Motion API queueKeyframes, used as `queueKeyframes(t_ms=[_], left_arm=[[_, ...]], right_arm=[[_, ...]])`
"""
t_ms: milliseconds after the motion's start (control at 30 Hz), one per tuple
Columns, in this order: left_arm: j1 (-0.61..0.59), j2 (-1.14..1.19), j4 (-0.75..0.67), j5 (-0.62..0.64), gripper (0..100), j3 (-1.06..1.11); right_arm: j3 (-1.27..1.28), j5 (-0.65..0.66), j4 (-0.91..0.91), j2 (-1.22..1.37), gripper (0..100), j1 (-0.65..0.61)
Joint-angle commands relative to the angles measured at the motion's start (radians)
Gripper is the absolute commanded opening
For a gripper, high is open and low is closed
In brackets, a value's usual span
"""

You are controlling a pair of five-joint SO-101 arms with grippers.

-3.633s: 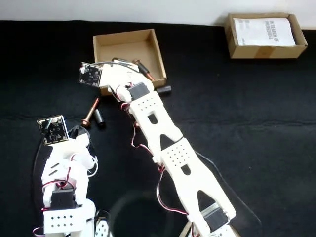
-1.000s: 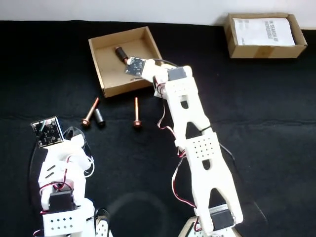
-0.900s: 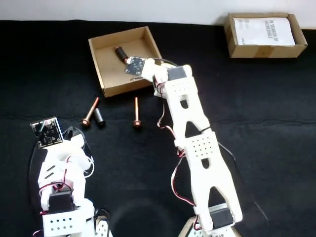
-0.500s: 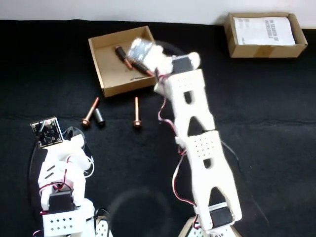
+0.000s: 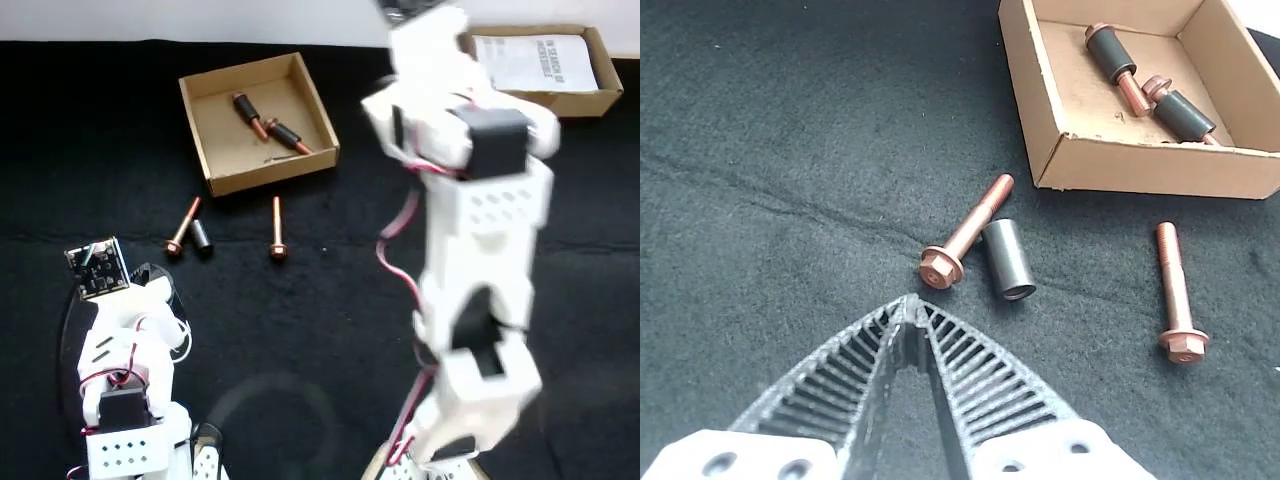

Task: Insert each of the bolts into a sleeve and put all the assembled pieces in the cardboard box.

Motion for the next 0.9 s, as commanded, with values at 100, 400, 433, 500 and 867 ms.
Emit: queueKeyframes(t_ms=[100,400,433,500,867], left_arm=[[-0.004,-0.008,0.003,-0.005,1,0.018],[-0.005,-0.008,0.005,-0.005,1,0.018],[-0.001,-0.008,0.000,-0.005,1,0.018],[0.012,-0.008,0.002,-0.008,1,0.018],[0.199,0.010,0.293,-0.239,1,-0.254]], right_arm=[[0.512,-0.014,0.007,-0.545,0.8,0.166],[1.058,0.017,-0.101,-1.084,0.8,0.766],[1.127,0.041,-0.136,-1.139,0.8,0.849],[1.277,0.081,-0.219,-1.247,0.8,0.987],[2.097,0.133,-0.630,-1.991,0.8,1.265]])
